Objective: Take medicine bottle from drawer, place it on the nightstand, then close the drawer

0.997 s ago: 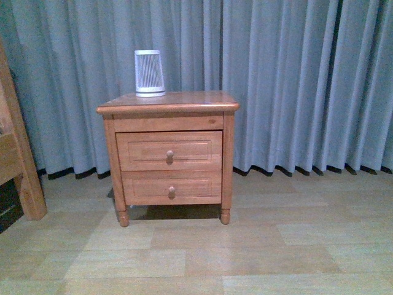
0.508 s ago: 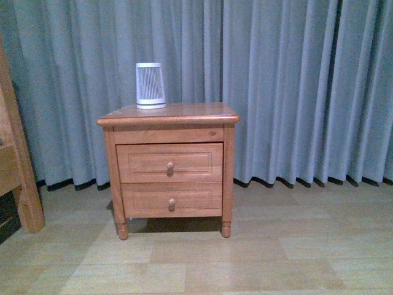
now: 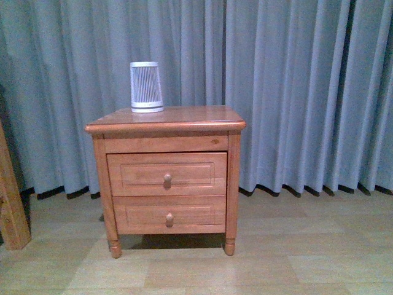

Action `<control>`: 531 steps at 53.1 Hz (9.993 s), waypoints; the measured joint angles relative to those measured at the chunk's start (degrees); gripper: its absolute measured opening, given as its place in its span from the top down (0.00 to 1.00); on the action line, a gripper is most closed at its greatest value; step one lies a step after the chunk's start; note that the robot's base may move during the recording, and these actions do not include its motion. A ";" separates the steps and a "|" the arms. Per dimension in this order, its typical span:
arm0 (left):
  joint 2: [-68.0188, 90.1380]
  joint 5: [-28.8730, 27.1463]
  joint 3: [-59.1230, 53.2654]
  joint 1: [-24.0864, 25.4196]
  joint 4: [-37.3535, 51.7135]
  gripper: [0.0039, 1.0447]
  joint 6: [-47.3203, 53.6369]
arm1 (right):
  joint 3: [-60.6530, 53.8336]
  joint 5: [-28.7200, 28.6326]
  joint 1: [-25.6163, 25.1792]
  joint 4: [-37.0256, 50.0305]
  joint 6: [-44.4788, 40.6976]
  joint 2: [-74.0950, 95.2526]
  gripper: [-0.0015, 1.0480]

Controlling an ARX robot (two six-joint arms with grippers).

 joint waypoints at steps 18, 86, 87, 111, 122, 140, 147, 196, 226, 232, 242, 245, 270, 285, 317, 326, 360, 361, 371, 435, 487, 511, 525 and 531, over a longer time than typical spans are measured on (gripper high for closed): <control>0.00 -0.02 0.00 0.00 0.00 0.06 0.00 | 0.00 -0.04 0.00 0.00 -0.02 0.00 0.07; 113.20 1.20 64.15 -12.66 38.62 0.06 -5.57 | 0.00 -0.04 0.00 0.00 0.00 0.00 0.07; 114.66 0.85 65.29 -12.92 38.82 0.06 -5.57 | 0.00 -0.04 0.00 0.00 0.00 0.00 0.07; 143.93 -5.29 89.29 -15.26 37.62 0.06 -5.38 | 0.00 -0.04 0.00 0.00 -0.02 0.00 0.07; 152.17 -6.73 98.57 -15.08 36.04 0.06 -5.25 | 0.00 -0.04 0.00 0.00 0.00 0.00 0.07; 159.40 -7.91 109.96 -13.77 29.88 0.06 -5.86 | 0.00 -0.04 0.00 0.00 0.00 0.00 0.07; 159.62 -7.91 110.29 -13.77 29.70 0.06 -6.10 | 0.00 -0.04 0.00 0.00 0.00 0.00 0.07; 154.70 -7.52 104.83 -14.53 33.22 0.06 -3.82 | 0.00 -0.04 0.00 0.00 0.00 0.00 0.07; 155.03 -10.05 107.45 -16.09 30.71 0.71 -3.98 | 0.00 -0.04 0.00 0.00 0.00 0.00 0.07; 155.27 -10.19 108.06 -16.20 30.01 0.76 -3.96 | 0.00 -0.04 0.00 0.00 -0.02 0.00 0.07; 155.58 -10.45 109.24 -16.41 27.76 0.76 -3.96 | 0.00 -0.04 0.00 0.00 0.00 0.00 0.07; 155.58 -10.54 109.24 -16.41 27.43 0.76 -3.72 | 0.00 -0.04 0.00 0.00 -0.02 0.00 0.07; 145.20 -8.15 87.10 -16.94 35.85 0.77 -2.95 | 0.00 -0.04 0.00 0.00 0.00 0.00 0.07; 135.73 -6.12 67.30 -18.01 44.81 0.78 -2.91 | 0.00 -0.04 0.00 0.00 -0.02 0.00 0.07; 118.18 -4.20 33.57 -21.42 55.49 0.97 -7.32 | 0.00 -0.04 0.00 0.00 -0.02 0.00 0.07; 106.64 -1.31 27.50 -19.98 50.23 0.97 -10.23 | 0.00 -0.04 0.00 0.00 0.00 0.00 0.07; 31.87 24.50 24.83 0.11 -8.68 0.46 -11.67 | 0.00 -0.04 0.00 0.00 -0.02 0.00 0.07; 30.21 25.16 24.87 0.46 -10.32 0.42 -11.87 | 0.00 -0.04 0.00 0.00 0.00 0.00 0.07; 18.67 31.52 24.85 4.92 -18.16 0.10 -13.42 | 0.00 -0.04 0.00 0.00 0.00 0.00 0.07; 0.48 -0.20 -0.02 0.02 -0.20 0.97 -0.20 | 0.00 -0.39 -0.11 0.07 -0.04 0.00 0.07; 0.17 -0.02 -0.02 0.00 -0.15 0.06 -0.09 | 68.46 -9.81 -8.66 -17.49 1.55 84.46 0.07; 0.17 -0.02 -0.02 0.00 -0.15 0.06 -0.09 | 87.21 -1.07 -2.43 -24.30 2.47 115.34 0.07; 0.17 -0.02 -0.02 0.00 -0.15 0.06 -0.09 | 90.36 -0.20 0.52 -24.26 1.44 121.11 0.07; 0.17 -0.02 -0.02 0.00 -0.15 0.06 -0.09 | 91.76 0.33 0.92 -23.69 1.46 123.51 0.07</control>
